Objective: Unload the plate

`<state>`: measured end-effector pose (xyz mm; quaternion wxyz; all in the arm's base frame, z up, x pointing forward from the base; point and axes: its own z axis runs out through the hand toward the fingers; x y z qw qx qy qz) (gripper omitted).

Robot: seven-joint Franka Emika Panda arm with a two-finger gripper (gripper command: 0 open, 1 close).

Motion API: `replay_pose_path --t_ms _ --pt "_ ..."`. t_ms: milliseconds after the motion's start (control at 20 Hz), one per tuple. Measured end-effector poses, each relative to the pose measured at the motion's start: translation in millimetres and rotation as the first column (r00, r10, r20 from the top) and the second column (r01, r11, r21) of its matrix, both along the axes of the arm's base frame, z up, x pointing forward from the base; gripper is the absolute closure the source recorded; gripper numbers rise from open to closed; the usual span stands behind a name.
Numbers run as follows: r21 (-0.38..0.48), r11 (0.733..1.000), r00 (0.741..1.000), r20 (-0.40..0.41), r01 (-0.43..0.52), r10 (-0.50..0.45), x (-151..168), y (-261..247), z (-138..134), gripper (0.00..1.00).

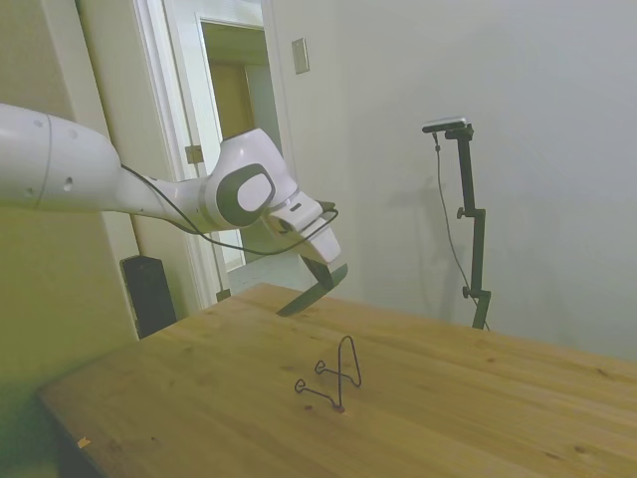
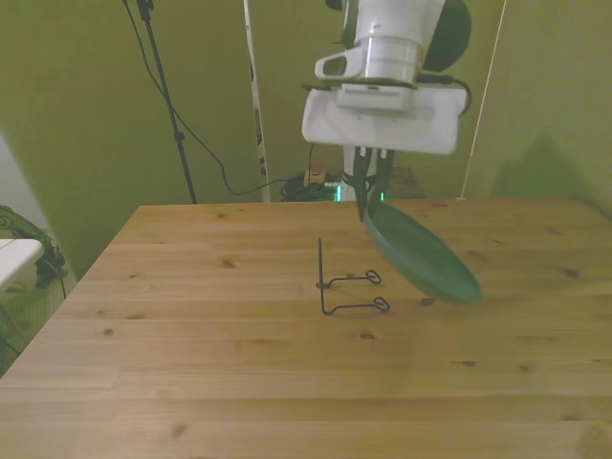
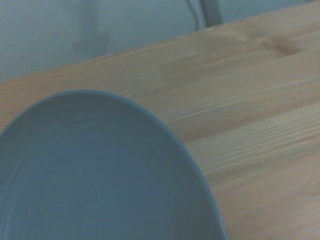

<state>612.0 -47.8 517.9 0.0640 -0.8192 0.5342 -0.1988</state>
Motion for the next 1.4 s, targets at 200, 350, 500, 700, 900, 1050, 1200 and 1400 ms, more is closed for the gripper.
replay_pose_path --t_ms 200,350,500,700,900,1050,1200,1400 --pt "0.072 0.997 1.000 -0.013 0.006 -0.005 14 28 -34 1.00" --pt "0.098 0.995 1.000 -0.015 0.024 -0.023 22 43 -63 1.00" --pt "0.114 0.993 0.999 -0.030 0.041 -0.038 26 51 -98 1.00" --pt "0.118 0.991 0.997 -0.047 0.059 -0.054 25 49 -129 1.00" --pt "0.113 0.991 0.995 -0.073 0.072 -0.064 21 44 -145 1.00" --pt "0.112 0.991 0.995 -0.077 0.077 -0.069 20 40 -149 0.00" --pt "0.111 0.991 0.995 -0.070 0.077 -0.070 19 39 -150 0.00" --pt "0.111 0.991 0.995 -0.065 0.078 -0.071 18 38 -150 0.00"
